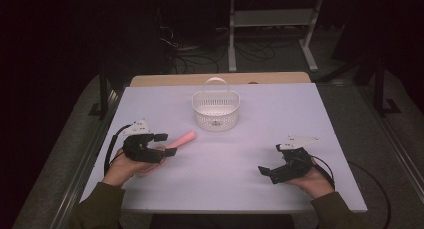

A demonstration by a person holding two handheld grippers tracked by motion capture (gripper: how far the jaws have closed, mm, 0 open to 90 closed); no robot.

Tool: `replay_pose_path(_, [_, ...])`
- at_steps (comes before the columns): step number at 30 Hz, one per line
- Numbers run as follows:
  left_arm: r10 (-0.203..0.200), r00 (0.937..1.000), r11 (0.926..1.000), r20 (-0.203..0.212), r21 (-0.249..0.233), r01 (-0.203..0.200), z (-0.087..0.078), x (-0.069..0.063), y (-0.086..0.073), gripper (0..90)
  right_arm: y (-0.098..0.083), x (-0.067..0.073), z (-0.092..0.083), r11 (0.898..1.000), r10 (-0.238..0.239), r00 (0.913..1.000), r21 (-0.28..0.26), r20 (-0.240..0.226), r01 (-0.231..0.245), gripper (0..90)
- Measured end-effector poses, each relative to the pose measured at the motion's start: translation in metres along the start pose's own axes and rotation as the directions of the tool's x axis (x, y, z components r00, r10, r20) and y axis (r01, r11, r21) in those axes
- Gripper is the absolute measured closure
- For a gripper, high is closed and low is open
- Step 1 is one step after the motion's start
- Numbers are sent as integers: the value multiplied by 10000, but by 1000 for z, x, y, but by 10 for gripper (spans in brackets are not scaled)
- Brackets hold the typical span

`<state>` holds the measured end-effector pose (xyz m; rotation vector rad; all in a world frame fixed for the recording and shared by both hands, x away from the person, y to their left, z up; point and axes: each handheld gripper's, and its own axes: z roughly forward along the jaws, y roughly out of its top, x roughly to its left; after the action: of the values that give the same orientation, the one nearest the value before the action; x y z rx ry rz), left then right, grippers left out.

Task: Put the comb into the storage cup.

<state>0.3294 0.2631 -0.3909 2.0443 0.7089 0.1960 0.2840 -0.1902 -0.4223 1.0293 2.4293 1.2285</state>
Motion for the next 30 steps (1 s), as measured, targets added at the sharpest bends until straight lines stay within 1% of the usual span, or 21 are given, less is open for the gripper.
replay_pose_path(3, [-7, 10000, 10000, 69, 26, 7, 1, 0, 2, 404, 0, 0, 0, 10000, 42, 10000, -12, -1, -42, 0])
replay_pose_path(4, [-30, 9999, 10000, 105, 16, 30, 2, 0, 2, 404, 0, 0, 0, 10000, 35, 10000, -12, -1, -35, 0])
replay_pose_path(5, [2, 9999, 10000, 154, 68, -3, 3, 0, 3, 432, 0, 0, 0, 10000, 49, 10000, 1, -2, -49, 0])
replay_pose_path(6, [34, 9997, 9999, 225, 139, -37, 5, 1, 5, 490, 0, 0, 1, 10000, 22, 10000, 25, -2, -22, 0])
replay_pose_path(8, [24, 9997, 9998, 259, 187, -28, 6, 1, 6, 543, 0, 0, 1, 10000, -21, 10000, 49, -10, 21, 0])
replay_pose_path(9, [49, 9995, 9997, 300, 244, -56, 7, 1, 7, 543, 0, 0, 1, 10000, -21, 10000, 49, -10, 21, 0])
replay_pose_path(10, [0, 9993, 9994, 361, 353, -13, 10, 3, 10, 594, 0, 0, 2, 10000, -22, 10000, 45, -22, 22, 0])
replay_pose_path(12, [-22, 9993, 9991, 386, 415, 6, 11, 4, 11, 647, 0, 0, 2, 10000, -13, 10000, 57, -17, 13, 0])
replay_pose_path(13, [-53, 9992, 9983, 387, 574, 31, 15, 6, 14, 667, 0, 0, 2, 10000, -11, 10000, 61, -17, 11, 0])
replay_pose_path(14, [-53, 9992, 9983, 387, 574, 31, 15, 6, 14, 688, 0, 0, 2, 10000, -15, 10000, 64, -21, 15, 0])
replay_pose_path(15, [-153, 9991, 9977, 401, 667, 126, 18, 9, 16, 712, 0, 0, 2, 10000, -14, 10000, 63, -19, 14, 0])
replay_pose_path(17, [-165, 9992, 9970, 361, 755, 137, 20, 10, 17, 748, 0, 0, 2, 10000, -11, 10000, 61, -25, 11, 0])
replay_pose_path(18, [-189, 9993, 9964, 315, 829, 163, 21, 12, 18, 748, 0, 0, 2, 10000, -11, 10000, 61, -25, 11, 0])
replay_pose_path(19, [-260, 9993, 9962, 261, 838, 237, 23, 14, 20, 769, 0, 0, 2, 10000, -10, 10000, 62, -30, 10, 0])
replay_pose_path(21, [-247, 9995, 9958, 213, 887, 227, 25, 18, 23, 808, 0, 0, 2, 10000, -11, 10000, 67, -34, 11, 0])
replay_pose_path(22, [-390, 9991, 9951, 142, 919, 375, 29, 22, 26, 834, 0, 0, 2, 10000, -10, 10000, 76, -33, 10, 0])
replay_pose_path(23, [-390, 9991, 9951, 142, 919, 375, 29, 22, 26, 852, 0, 0, 2, 10000, -11, 10000, 87, -33, 11, 0])
replay_pose_path(24, [-398, 9991, 9946, 120, 960, 385, 30, 25, 28, 852, 0, 0, 2, 10000, -11, 10000, 87, -33, 11, 0])
replay_pose_path(25, [-427, 9991, 9939, 74, 1019, 417, 33, 28, 29, 894, 0, 0, 2, 10000, -16, 10000, 78, -48, 16, 0])
replay_pose_path(26, [-442, 9990, 9932, 55, 1084, 434, 36, 31, 32, 900, 0, 0, 2, 10000, -14, 10000, 76, -48, 14, 0])
replay_pose_path(30, [-439, 9990, 9916, -70, 1215, 444, 41, 34, 37, 900, 0, -1, 2, 10000, -4, 10000, 85, -53, 5, 0])
